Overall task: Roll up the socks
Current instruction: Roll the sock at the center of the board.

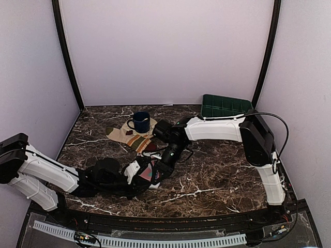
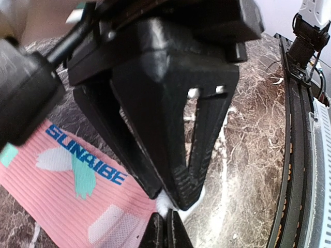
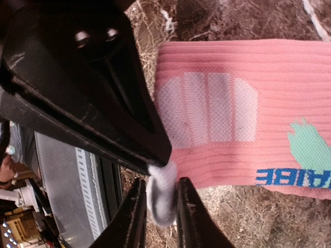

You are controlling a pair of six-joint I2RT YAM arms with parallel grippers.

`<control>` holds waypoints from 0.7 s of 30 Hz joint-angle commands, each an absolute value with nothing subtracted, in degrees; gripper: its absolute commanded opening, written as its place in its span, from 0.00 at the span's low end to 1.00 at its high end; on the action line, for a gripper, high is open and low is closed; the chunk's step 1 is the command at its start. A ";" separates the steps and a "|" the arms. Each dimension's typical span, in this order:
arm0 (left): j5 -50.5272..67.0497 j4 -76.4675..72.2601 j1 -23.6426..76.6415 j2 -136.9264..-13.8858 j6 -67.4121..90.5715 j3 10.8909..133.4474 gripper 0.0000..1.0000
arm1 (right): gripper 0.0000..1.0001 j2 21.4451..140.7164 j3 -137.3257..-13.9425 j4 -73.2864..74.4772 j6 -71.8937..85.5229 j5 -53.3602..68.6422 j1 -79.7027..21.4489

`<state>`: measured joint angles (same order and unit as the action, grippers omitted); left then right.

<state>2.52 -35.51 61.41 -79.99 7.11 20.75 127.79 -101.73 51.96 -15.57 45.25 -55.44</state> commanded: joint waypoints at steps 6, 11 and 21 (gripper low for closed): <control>-0.56 -33.77 61.44 -79.59 11.81 19.74 0.00 | 0.35 123.73 -97.48 43.89 -12.31 45.05 -53.99; -0.99 -32.48 61.44 -78.74 13.87 19.90 0.00 | 0.35 121.97 -94.66 39.26 -9.27 43.33 -52.90; -1.99 -29.56 61.44 -77.45 17.10 20.03 0.00 | 0.35 117.37 -86.89 26.57 -0.98 38.71 -51.61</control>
<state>-0.73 -31.73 61.41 -79.44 14.70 20.36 121.08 -90.41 33.87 -5.19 41.78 -51.99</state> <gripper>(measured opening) 0.040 0.350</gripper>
